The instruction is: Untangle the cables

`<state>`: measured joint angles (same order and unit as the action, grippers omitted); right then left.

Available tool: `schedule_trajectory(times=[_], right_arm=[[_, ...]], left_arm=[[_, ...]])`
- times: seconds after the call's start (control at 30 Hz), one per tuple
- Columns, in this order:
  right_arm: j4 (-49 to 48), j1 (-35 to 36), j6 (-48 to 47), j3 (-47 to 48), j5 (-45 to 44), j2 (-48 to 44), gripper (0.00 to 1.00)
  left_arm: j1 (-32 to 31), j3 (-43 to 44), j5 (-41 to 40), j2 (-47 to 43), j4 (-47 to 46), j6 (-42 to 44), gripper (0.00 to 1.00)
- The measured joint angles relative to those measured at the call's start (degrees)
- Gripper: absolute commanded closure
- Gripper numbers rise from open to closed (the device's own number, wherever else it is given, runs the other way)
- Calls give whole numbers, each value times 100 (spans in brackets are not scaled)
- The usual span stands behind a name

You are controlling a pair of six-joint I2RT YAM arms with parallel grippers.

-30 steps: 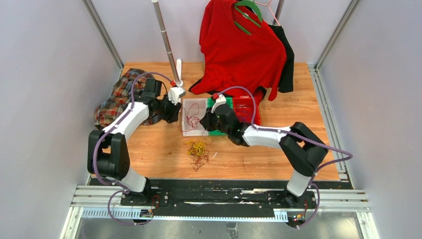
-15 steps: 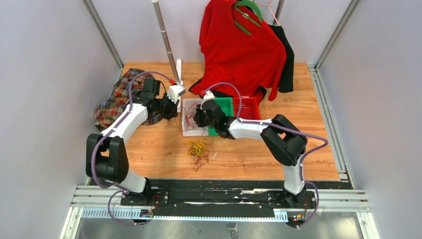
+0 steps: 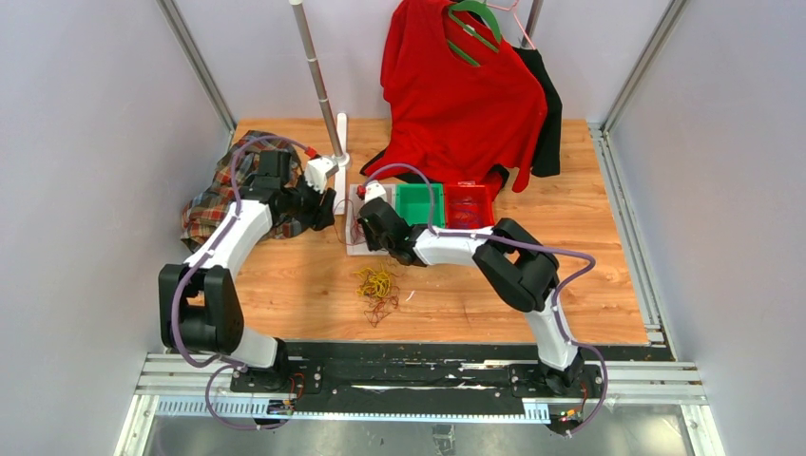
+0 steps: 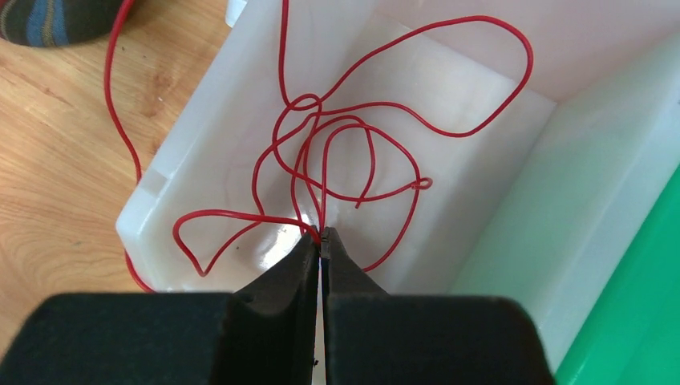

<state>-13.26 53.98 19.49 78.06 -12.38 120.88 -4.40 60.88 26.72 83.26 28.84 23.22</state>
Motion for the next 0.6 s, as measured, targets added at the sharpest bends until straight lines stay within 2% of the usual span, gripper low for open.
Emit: schedule_trajectory(times=[0.07, 0.23, 0.43, 0.5, 0.6], right_arm=[[66, 15, -79, 22, -70, 4, 98], [177, 24, -195, 17, -144, -46, 84], [389, 39, -289, -219, -116, -592, 73], [409, 39, -289, -262, -96, -831, 67], [378, 39, -275, -304, 2, -1134, 60]], left_arm=[[31, -87, 11, 52, -107, -92, 45], [31, -358, 26, 350, -479, -387, 47], [31, -358, 46, 793, -935, -758, 55], [31, -358, 68, 855, -1071, -887, 61], [31, -358, 155, 874, -1314, -1139, 79]])
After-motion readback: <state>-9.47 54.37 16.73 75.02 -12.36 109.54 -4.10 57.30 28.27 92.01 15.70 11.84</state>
